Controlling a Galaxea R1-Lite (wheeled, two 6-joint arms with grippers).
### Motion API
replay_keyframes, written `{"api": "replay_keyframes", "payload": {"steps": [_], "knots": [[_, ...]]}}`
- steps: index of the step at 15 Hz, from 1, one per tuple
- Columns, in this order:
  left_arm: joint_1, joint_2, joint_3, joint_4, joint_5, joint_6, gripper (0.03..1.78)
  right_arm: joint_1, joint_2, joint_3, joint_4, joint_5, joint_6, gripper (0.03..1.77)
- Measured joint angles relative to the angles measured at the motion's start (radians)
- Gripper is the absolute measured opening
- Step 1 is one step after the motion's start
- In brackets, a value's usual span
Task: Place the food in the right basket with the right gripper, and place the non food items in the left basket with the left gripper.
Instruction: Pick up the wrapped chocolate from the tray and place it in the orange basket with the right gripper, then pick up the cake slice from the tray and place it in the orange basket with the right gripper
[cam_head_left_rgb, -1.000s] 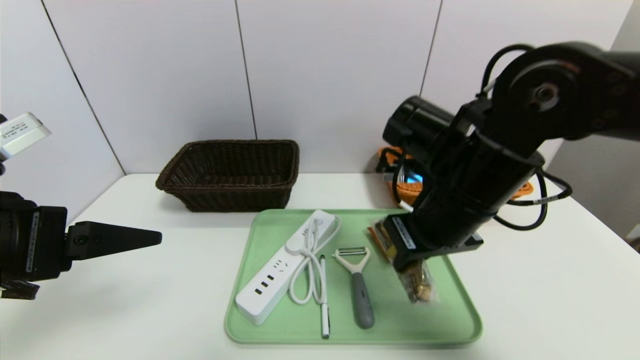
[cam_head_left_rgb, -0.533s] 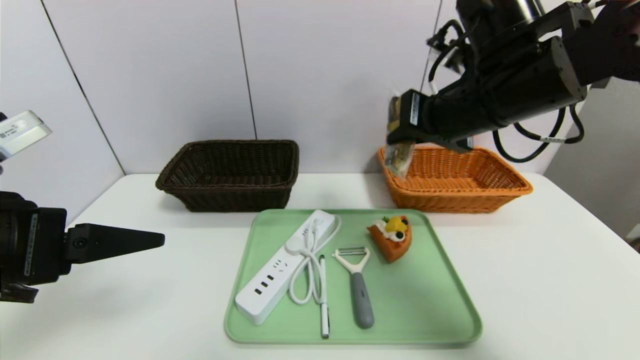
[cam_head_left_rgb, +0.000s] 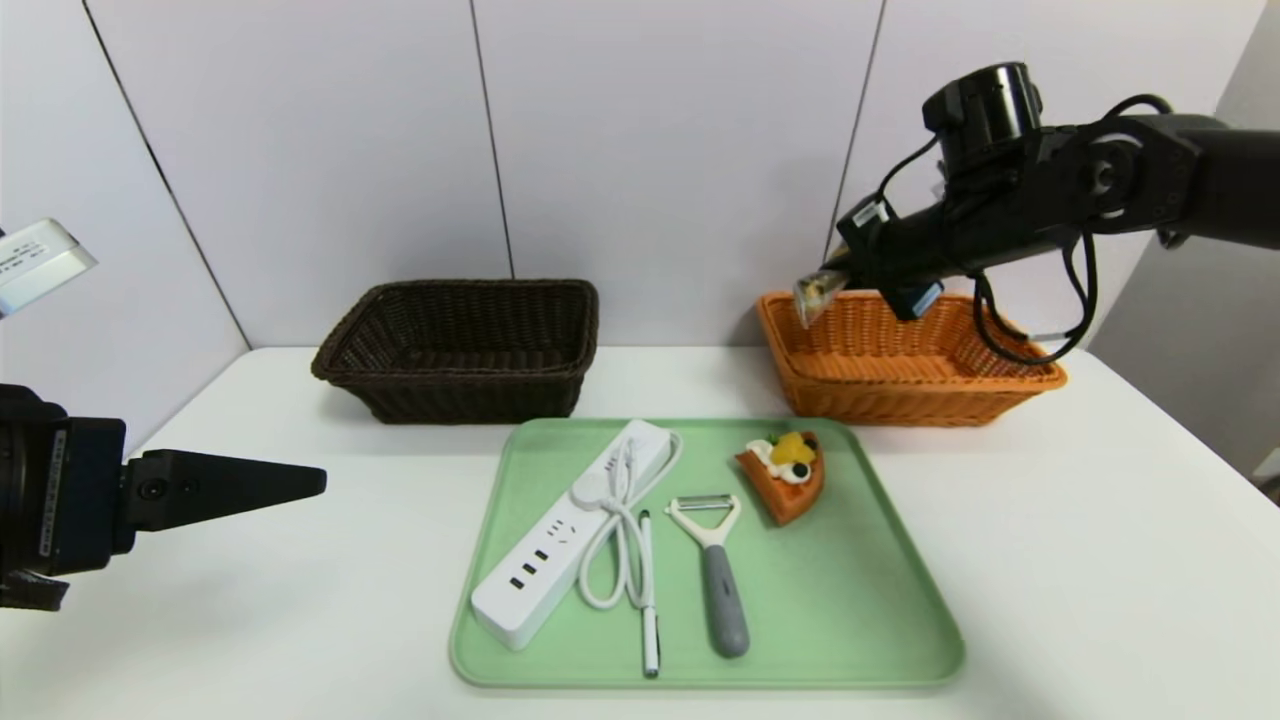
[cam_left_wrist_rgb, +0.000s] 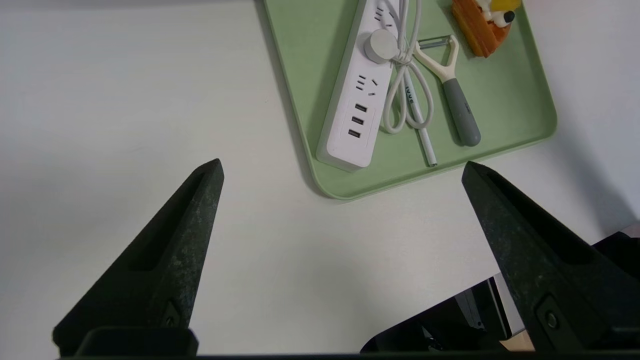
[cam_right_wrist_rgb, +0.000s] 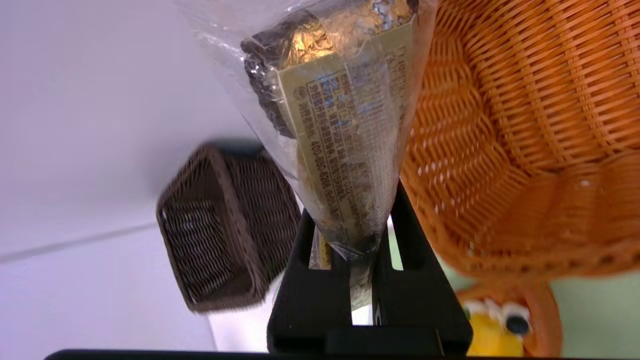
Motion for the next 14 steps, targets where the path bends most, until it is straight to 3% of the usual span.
{"api": "replay_keyframes", "payload": {"steps": [4, 9, 14], "knots": [[0.0, -0.002, 0.0, -0.003, 0.001, -0.006, 1.69, -0.062, 0.077, 0.0, -0.011, 0.0, 0.076, 0.17], [0.0, 0.004, 0.0, -0.079, -0.001, -0.084, 1.69, -0.083, 0.117, 0.0, -0.013, -0.002, 0.083, 0.9], [0.0, 0.004, 0.001, -0.081, 0.009, -0.085, 1.69, -0.083, 0.077, 0.0, -0.001, 0.012, 0.079, 1.28]]}}
